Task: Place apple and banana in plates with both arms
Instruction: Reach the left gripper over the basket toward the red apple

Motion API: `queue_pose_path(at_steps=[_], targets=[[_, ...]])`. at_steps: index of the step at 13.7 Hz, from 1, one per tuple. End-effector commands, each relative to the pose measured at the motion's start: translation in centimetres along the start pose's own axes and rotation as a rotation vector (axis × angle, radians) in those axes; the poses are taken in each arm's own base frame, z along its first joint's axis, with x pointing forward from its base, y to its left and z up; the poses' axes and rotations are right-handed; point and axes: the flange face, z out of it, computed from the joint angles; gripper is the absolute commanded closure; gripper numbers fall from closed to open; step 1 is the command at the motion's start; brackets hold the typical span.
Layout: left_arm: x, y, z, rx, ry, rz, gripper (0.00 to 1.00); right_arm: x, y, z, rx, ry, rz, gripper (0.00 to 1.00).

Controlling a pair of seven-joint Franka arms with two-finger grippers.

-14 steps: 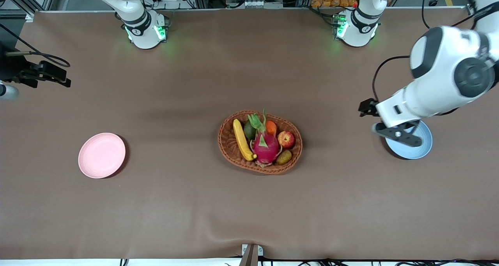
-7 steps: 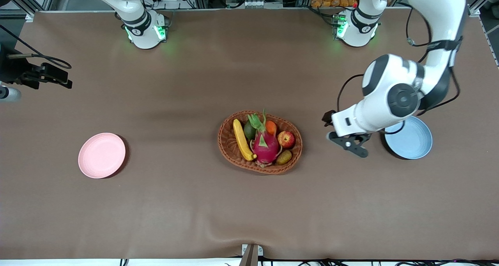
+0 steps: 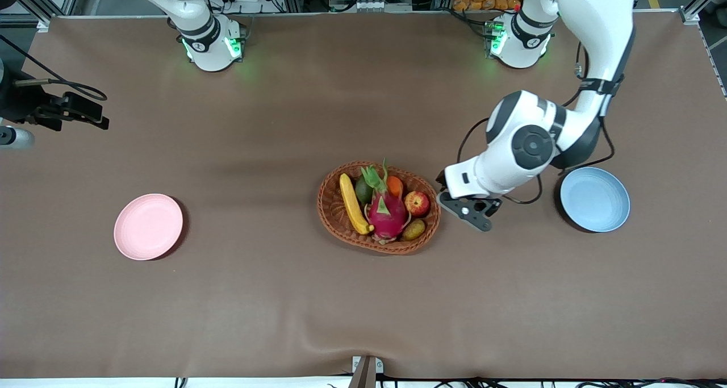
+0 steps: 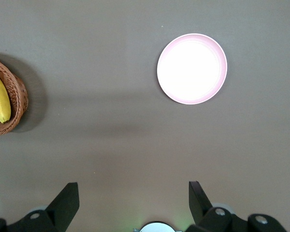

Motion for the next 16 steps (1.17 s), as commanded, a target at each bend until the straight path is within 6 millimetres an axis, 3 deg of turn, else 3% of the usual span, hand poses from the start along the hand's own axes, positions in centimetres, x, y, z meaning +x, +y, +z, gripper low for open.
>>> queue_pose_path(at_steps=[1,4,7,8,13,16], targets=[[-0.1,2.6,3.2,0.007,0.053,0.061,0.0,0.1,-0.1,0.2,0.018,0.002,0.013,0.0],[-0.5,3.6,4.5,0.01,0.071,0.075,0.0,1.1,-1.1,1.5,0.063,-0.02,0.001,0.0],[-0.6,3.5,6.0,0.006,0.08,0.072,0.0,3.5,-2.0,3.8,0.099,-0.016,-0.004,0.0],[-0.5,3.5,7.2,0.002,0.082,0.072,0.0,4.1,-3.3,4.6,0.093,-0.014,-0.023,0.0],[0.0,5.0,8.7,-0.002,0.106,0.086,0.0,6.1,-7.2,8.6,0.075,-0.054,-0.077,0.0],[0.1,5.4,9.8,-0.005,0.117,0.086,0.0,6.5,-8.7,8.7,0.073,-0.025,-0.099,0.0]])
